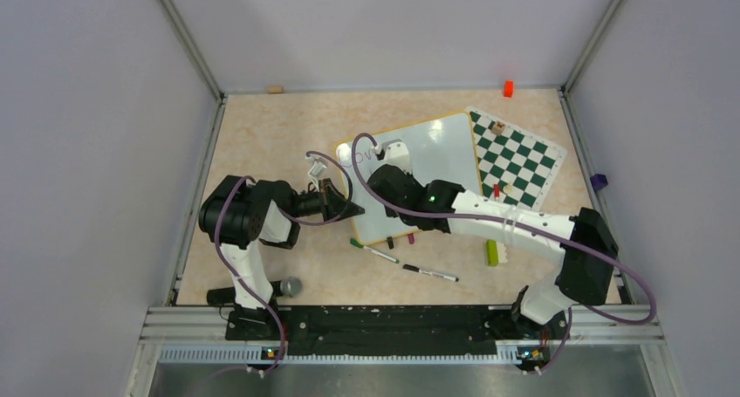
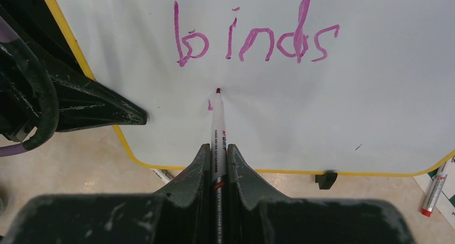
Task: Write a sentence on the whiteboard
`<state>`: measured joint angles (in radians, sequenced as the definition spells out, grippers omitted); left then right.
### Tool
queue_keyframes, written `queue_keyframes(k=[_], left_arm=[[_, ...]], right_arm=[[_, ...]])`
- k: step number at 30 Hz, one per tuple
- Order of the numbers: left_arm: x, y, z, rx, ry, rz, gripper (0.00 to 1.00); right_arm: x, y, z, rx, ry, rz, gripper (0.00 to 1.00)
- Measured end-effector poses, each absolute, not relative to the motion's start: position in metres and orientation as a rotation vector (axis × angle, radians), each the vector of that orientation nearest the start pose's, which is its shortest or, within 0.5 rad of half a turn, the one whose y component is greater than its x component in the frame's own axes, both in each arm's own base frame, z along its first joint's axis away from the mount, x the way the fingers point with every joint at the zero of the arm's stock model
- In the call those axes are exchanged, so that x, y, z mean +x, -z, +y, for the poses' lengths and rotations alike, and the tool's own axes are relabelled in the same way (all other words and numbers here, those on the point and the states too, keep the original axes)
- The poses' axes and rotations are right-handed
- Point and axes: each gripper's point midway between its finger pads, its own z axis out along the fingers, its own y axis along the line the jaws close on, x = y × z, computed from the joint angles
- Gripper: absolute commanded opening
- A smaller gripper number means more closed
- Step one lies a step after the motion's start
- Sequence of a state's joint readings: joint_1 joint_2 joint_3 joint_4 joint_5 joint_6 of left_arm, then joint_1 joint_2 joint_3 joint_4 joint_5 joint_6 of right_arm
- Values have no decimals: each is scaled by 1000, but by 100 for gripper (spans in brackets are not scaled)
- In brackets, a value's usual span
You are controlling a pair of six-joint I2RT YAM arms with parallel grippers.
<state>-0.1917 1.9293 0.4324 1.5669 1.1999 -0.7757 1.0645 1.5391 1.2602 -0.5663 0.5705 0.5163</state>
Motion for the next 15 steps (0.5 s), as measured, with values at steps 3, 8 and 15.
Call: queue_keyframes(k=[3, 8, 15], left_arm=[[264, -99, -229, 603, 1606, 1700, 0], [264, -99, -229, 603, 1606, 1700, 0], [264, -99, -229, 603, 1606, 1700, 0]], right_arm=[[259, -174, 306, -363, -149, 2219, 0], [260, -179, 307, -364, -155, 2210, 0], [261, -176, 308, -368, -149, 2215, 0]])
